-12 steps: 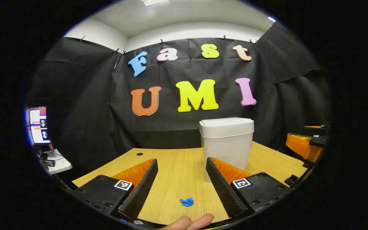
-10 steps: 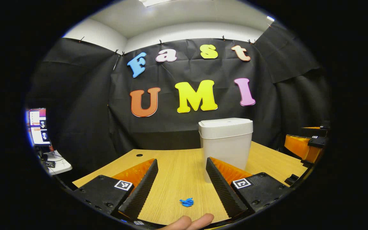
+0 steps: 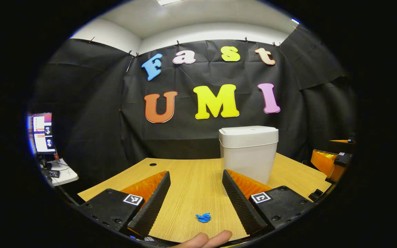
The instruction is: Press the lid of the desktop garbage bin to open it, pick up the crumpled paper on the desktop and throw it into the bin, then pick up the pop can on the desktop and drop it into the bin, and finally close the garbage bin lid.
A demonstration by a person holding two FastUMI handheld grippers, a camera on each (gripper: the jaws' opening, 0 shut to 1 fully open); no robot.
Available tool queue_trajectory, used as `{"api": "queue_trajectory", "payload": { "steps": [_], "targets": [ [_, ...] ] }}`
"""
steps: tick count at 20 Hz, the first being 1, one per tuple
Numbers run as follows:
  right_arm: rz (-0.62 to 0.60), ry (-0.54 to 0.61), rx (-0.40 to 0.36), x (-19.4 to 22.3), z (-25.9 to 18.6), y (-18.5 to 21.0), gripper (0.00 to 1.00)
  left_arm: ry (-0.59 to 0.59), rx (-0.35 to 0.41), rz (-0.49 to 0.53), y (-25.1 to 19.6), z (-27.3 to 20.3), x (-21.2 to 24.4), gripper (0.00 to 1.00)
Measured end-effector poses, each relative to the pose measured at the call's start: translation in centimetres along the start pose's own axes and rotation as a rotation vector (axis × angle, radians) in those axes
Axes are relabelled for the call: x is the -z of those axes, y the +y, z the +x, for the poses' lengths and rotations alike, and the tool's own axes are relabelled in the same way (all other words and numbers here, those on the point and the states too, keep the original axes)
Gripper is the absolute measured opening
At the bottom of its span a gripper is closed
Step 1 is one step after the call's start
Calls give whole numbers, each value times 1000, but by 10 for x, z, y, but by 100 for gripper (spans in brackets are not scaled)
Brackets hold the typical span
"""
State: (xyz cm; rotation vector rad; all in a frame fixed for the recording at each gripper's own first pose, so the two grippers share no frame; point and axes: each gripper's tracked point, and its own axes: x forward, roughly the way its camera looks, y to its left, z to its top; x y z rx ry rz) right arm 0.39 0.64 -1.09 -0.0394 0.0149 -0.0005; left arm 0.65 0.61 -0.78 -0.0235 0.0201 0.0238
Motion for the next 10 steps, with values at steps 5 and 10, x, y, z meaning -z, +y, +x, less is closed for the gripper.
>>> {"api": "queue_trajectory", "payload": {
  "steps": [5,10],
  "targets": [
    [6,14,-12,5,4,4,96,-2,-13,1,6,1,-1,98],
    [4,38,-27,11,6,7,96,-3,-17,7,8,3,1,98]
  ]
}}
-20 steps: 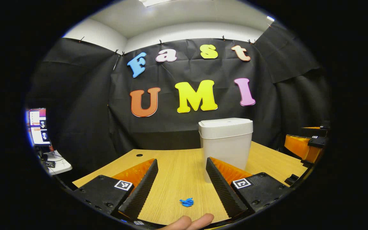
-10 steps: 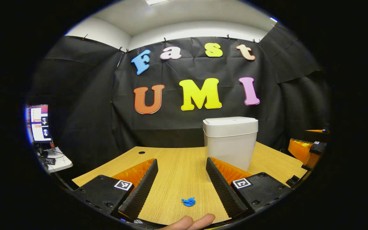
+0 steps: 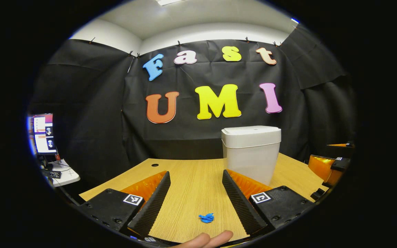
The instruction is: Press the lid of the desktop garbage bin to open it, pick up the crumpled paper on the desktop and throw it into the bin, then pick up the pop can on the desktop and drop it into the bin, and finally close the garbage bin lid.
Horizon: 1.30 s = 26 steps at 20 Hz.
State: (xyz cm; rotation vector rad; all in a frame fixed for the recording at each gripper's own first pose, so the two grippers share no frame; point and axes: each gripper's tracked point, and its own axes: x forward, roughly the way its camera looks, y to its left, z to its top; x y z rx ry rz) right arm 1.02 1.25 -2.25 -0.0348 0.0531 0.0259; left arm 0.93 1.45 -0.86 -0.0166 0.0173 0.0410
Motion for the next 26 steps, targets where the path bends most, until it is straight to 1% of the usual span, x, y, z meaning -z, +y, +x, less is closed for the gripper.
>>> {"api": "queue_trajectory", "payload": {
  "steps": [1,2,3,4,5,6,7,8,9,10,12,14,15,16,17,18,19,20,21,22,23,26],
  "targets": [
    [-6,-2,-4,0,0,2,96,-1,1,2,0,0,-1,98],
    [-14,-5,-4,-1,0,3,98,-2,0,3,0,-1,-1,98],
    [-21,-10,-3,-1,0,2,98,-3,0,5,-1,-1,-1,98],
    [-26,-14,-3,-2,1,3,96,-2,-1,5,0,0,0,98],
    [-32,-19,-1,-2,2,3,96,-1,-1,5,0,0,0,98],
    [-41,-23,3,-3,3,3,98,-1,-3,6,1,1,0,98],
    [-51,-29,8,-4,5,2,96,1,-5,7,2,1,1,98],
    [-61,-38,14,-7,8,2,96,4,-6,6,2,2,2,98],
    [-73,-41,17,-8,12,3,98,5,-6,7,1,2,2,98],
    [-80,-42,23,-9,16,3,94,5,-6,12,2,2,2,98],
    [-74,-41,17,-13,24,5,90,3,-13,18,5,1,1,98],
    [-42,-40,-14,-22,33,14,79,-1,-10,15,4,2,0,98],
    [-20,-31,-16,-24,38,11,70,-4,-4,10,4,2,0,98],
    [-1,-17,-21,-27,44,12,58,-3,-2,4,4,3,0,98],
    [15,-6,-20,-28,51,11,52,1,-4,-1,6,4,1,98],
    [26,3,-6,-33,58,8,37,3,-7,-3,8,4,2,98],
    [26,5,-4,-37,65,8,27,6,-13,-4,11,6,3,98],
    [19,6,6,-43,72,8,6,12,-19,-5,14,8,5,98],
    [11,14,6,-47,79,8,8,13,-25,-8,17,9,5,98],
    [20,23,-7,-50,87,12,0,17,-30,-12,21,11,6,98],
    [35,34,-36,-55,93,19,0,20,-35,-17,25,12,7,98],
    [36,17,-68,-87,116,28,0,35,-58,-35,38,16,11,98]
  ]
}}
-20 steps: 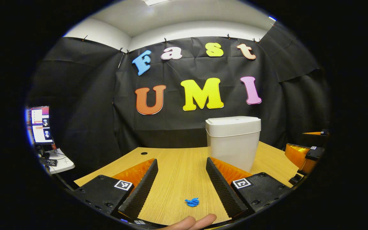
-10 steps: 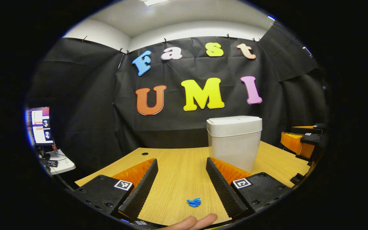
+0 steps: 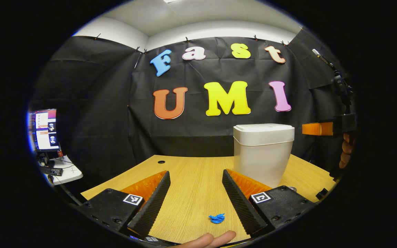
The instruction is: Press the lid of the desktop garbage bin to open it, pick up the crumpled paper on the desktop and throw it into the bin, then pick up the pop can on the desktop and drop it into the bin, and finally close the garbage bin lid.
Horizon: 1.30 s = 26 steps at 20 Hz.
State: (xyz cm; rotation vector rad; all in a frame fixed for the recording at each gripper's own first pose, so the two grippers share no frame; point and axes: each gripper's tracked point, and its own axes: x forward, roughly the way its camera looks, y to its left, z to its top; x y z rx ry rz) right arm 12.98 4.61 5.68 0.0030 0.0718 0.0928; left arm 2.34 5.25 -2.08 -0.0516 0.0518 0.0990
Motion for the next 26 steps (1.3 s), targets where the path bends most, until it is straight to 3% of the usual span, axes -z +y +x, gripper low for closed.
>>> {"api": "queue_trajectory", "payload": {
  "steps": [3,9,17,21,26],
  "targets": [
    [-7,19,-28,-13,28,10,3,13,-17,-18,11,5,4,98],
    [1,65,-85,-23,72,40,0,34,-25,-43,20,11,9,98],
    [-35,202,-57,3,85,47,1,33,-54,-44,37,13,9,98],
    [-108,111,-28,-11,78,48,1,51,-53,-24,37,17,14,98],
    [-91,53,-64,-15,54,59,0,67,-82,-22,46,22,20,98]
  ]
}}
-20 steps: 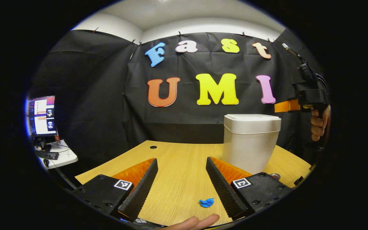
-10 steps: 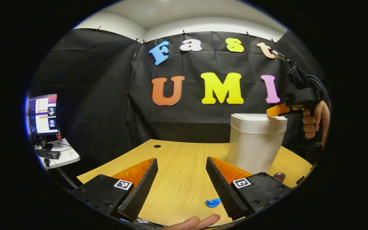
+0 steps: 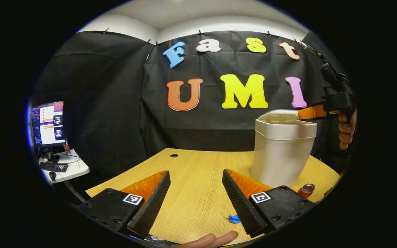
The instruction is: Press the lid of the desktop garbage bin to open it, pick up the crumpled paper on the desktop and throw it into the bin, then pick up the pop can on the desktop and drop it into the bin, and finally close the garbage bin lid.
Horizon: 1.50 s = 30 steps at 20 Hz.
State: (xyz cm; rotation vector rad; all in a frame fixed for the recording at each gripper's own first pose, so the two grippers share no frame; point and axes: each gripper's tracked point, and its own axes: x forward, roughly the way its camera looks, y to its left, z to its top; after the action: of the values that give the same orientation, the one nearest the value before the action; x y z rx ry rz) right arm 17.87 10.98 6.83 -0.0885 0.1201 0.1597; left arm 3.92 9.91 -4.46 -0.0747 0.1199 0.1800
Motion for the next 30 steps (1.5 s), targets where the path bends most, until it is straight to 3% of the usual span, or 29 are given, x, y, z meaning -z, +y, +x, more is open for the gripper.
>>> {"api": "queue_trajectory", "payload": {
  "steps": [1,2,4,5,8,14,22,30],
  "targets": [
    [-15,-8,-13,3,-7,7,0,3,1,4,0,0,1,98],
    [-38,-10,-13,7,-10,8,22,5,2,10,1,0,1,98],
    [-65,-45,6,8,-22,6,50,12,-9,17,2,2,3,98],
    [-70,-63,18,11,-29,4,58,16,-13,19,3,3,3,98],
    [-78,-99,29,22,-49,4,95,32,-10,19,3,4,8,98],
    [-48,-123,70,40,-93,-15,95,75,38,27,0,10,21,98],
    [-26,-144,66,78,-129,-31,95,269,115,-82,-47,31,70,97],
    [3,-138,48,119,-148,-58,95,407,195,70,-98,3,140,96]
  ]
}}
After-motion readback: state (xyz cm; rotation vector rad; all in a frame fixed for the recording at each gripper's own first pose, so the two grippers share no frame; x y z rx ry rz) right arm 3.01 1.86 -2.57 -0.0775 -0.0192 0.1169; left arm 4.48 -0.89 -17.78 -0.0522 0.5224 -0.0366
